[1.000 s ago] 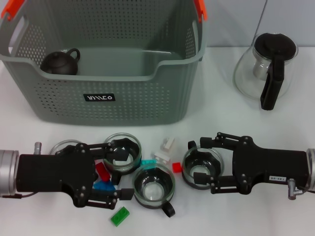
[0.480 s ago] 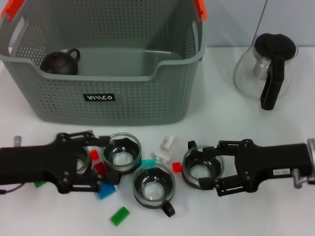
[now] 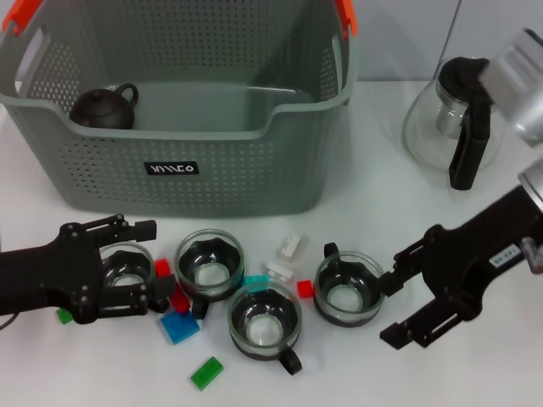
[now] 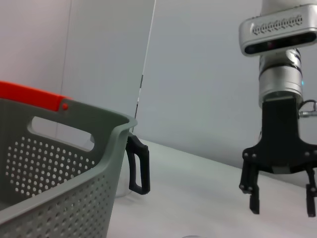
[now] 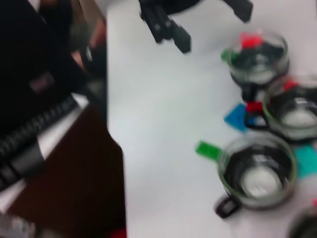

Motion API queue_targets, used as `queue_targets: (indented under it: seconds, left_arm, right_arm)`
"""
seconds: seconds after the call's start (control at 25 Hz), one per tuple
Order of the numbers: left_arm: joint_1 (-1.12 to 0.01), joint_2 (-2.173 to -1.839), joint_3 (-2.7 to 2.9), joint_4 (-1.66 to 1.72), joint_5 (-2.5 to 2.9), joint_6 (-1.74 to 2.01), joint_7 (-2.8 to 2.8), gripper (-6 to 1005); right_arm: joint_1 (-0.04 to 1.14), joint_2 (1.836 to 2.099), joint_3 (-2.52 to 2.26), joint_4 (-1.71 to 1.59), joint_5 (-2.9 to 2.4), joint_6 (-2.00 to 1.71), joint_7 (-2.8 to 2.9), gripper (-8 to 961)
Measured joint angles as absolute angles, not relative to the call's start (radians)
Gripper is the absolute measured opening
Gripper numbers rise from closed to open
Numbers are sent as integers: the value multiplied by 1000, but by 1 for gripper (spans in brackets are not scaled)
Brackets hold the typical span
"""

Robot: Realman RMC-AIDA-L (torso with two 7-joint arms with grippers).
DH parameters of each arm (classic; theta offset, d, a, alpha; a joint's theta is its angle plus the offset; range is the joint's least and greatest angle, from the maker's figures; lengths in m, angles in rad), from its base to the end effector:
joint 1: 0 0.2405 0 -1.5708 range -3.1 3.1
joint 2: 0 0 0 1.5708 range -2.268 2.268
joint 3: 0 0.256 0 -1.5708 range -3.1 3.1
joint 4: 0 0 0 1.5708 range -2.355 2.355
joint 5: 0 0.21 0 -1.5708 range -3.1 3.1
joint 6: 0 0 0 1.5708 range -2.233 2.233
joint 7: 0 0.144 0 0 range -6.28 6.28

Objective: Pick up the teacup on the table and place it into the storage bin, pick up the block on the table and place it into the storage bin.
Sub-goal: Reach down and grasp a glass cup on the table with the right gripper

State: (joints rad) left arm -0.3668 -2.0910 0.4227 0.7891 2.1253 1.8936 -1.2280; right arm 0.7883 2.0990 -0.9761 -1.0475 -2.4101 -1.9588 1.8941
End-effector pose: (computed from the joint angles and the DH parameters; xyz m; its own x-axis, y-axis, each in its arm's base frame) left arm -0.3006 0.2579 0.0412 0.7800 0.2621 0.5683 0.4128 -0.8980 -0.1524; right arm 0.1609 0.3326 0.0065 0.9454 -0.2922 0.1441 -0.3154 -0.9316 0.1805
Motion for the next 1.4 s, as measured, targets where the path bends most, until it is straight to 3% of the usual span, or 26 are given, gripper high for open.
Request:
queue_targets:
  seconds: [0.04,0.28,0.48,0.92,1.4]
  left_arm:
    - [-367,-2092,423,788,2125,1893,-1228,841]
    - [-362,-2093,408,784,2118,1888,-1228,841]
    - [-358,-2094,388,773,2117,1881,-1227,842]
    - [-357,-2095,344,757,2117,1880,-1227,842]
    - [-357,-2095,344,750,2117,1880,-1227,841]
  right_arm:
    - [812,2102,-993,-1057,-2446,-1960,1917,783]
    - [869,2110,-1155,-1061,-2508,-1892,1974,786]
    - [869,2113,-1268,-1057,-2479,-1790,2027,624]
    - [840,2116,-1519,-1051,-2465,-1589,2116,549]
    - [807,2117,-1705,-1030,-2461,-1438,2179,544]
